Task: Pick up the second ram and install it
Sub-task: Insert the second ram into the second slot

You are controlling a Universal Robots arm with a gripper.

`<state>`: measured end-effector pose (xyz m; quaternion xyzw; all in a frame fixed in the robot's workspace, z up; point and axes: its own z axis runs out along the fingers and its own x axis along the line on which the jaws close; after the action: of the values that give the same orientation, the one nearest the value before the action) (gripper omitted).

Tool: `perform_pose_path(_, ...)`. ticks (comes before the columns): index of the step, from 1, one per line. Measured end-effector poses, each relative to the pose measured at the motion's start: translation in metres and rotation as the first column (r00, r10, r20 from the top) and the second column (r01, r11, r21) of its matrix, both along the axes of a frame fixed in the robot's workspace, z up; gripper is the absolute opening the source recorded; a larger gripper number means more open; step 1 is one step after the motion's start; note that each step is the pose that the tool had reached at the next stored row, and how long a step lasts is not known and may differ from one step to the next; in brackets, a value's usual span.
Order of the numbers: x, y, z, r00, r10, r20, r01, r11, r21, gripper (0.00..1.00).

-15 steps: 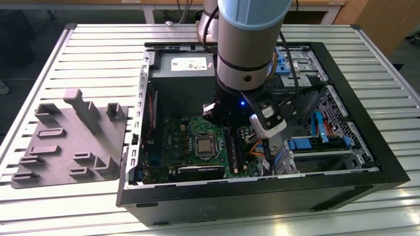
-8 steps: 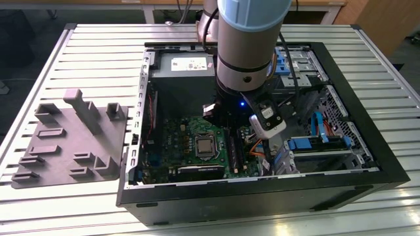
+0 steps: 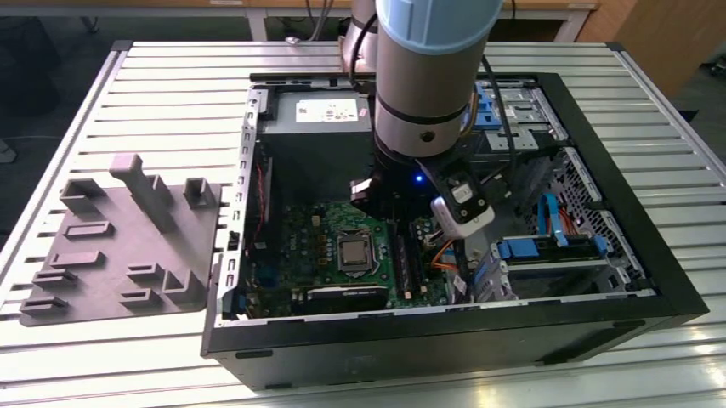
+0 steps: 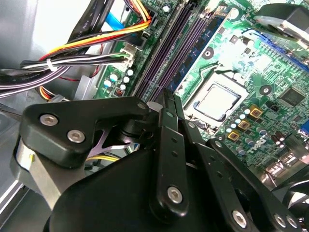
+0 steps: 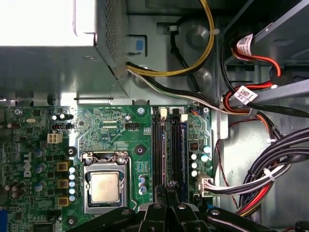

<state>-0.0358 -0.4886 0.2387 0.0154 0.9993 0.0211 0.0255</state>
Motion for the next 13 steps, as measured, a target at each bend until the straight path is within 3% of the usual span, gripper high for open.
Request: perform_pose_path(13,0.0046,0.0017,-0.0023,1.0000,0.002,0.0000,-0.002,1.0000,0.0001,0.12)
